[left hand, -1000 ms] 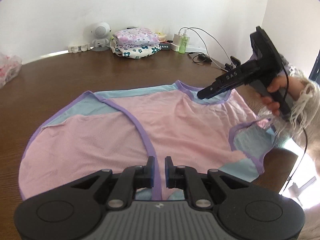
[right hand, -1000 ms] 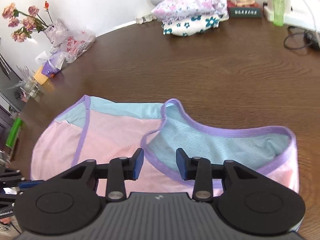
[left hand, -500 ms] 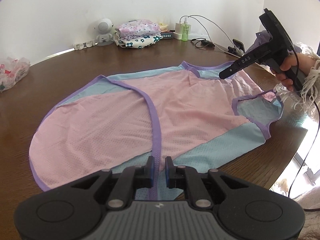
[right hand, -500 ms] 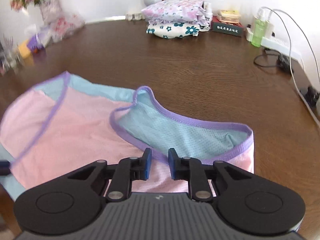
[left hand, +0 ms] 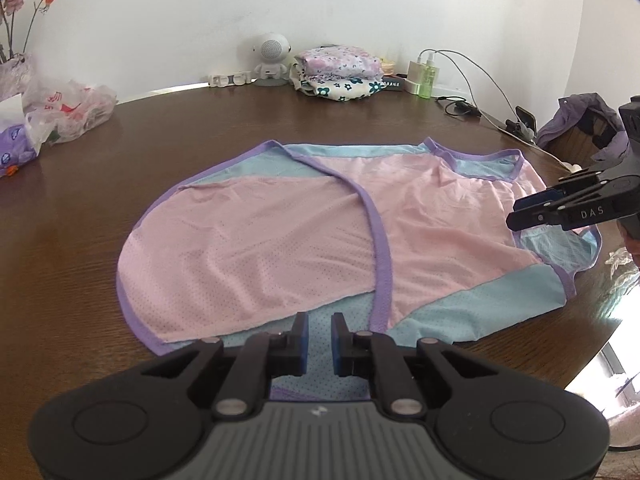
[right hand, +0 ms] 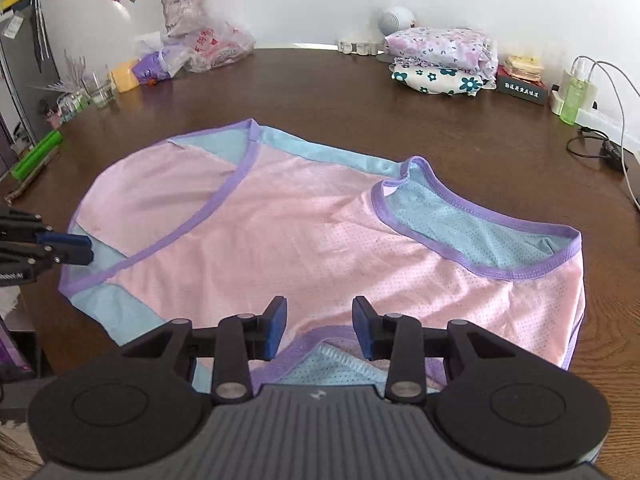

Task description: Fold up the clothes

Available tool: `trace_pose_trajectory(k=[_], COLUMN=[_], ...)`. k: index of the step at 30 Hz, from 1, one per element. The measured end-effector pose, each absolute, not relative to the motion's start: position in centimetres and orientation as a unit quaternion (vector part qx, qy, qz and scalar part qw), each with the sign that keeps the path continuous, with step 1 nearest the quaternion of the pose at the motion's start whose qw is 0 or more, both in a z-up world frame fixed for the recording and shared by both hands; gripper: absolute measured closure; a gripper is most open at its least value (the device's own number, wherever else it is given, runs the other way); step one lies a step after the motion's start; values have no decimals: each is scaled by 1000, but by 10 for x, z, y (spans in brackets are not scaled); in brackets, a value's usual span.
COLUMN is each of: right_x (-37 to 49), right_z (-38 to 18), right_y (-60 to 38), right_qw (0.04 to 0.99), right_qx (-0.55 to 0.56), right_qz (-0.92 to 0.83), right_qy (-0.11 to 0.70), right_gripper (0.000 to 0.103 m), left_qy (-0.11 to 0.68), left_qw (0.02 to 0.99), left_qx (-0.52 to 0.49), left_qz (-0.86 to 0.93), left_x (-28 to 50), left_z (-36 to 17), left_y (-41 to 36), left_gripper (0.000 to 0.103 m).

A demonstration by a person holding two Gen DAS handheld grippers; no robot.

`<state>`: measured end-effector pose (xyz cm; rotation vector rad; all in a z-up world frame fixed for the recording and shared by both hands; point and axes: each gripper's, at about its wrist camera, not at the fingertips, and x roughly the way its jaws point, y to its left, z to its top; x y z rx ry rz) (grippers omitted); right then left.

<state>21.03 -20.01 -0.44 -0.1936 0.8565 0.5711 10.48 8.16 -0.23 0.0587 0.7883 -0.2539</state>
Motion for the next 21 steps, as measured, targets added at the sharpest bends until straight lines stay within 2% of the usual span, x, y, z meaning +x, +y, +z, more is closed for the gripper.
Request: trace_pose_trajectory(k=[1, 4, 7, 9, 12, 16, 19, 21], right_x=[210, 206, 204, 205, 205, 205, 212, 214], right_z=[-7, -10, -11, -8, 5, 13, 9, 3], right_y=[-202, -210, -223, -236, -268, -304, -325, -329], right_qw=[865, 865, 869, 870, 881, 907, 907, 903], right_qx=[-97, -114, -123, -90, -9, -5, 17, 21], right_qz=[270, 257, 234, 229, 216, 126, 89, 84], right_qy=[411, 416, 419, 428, 420, 402, 411, 421], right_gripper=[80, 90, 91, 91, 88, 71, 60, 59], left_qy=[385, 384, 382, 381, 378, 377, 377, 377], left_qw=[915, 916, 917, 918, 919, 919, 919, 919], left_qx=[29, 21, 17, 22, 29, 28, 23, 24], left_qz=[-121, -118, -115, -113, -110, -110, -115, -117], left_x=[105, 104, 103, 103, 102, 102, 102, 101], left_z=[-4, -5, -5, -5, -5, -5, -5, -5], left_y=[83, 84, 85, 83, 81, 82, 81, 80], left_gripper=[93, 93, 93, 93, 93, 92, 84, 83])
